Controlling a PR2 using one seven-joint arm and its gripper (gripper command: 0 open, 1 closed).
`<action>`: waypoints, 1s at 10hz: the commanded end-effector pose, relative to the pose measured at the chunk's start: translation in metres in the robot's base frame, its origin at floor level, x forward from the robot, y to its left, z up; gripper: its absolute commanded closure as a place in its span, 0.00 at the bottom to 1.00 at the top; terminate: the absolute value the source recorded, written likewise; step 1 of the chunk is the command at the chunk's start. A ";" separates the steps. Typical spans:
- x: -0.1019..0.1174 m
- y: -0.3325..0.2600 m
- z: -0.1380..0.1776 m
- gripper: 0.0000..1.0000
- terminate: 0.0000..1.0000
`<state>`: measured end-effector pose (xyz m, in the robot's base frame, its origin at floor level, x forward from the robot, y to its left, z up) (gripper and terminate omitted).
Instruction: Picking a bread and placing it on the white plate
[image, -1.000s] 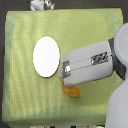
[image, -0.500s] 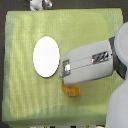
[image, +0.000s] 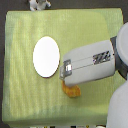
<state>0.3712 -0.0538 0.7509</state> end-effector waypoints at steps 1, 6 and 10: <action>0.029 -0.006 0.054 1.00 0.00; 0.066 -0.006 0.106 1.00 0.00; 0.088 0.020 0.129 1.00 0.00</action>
<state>0.4342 -0.0567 0.8605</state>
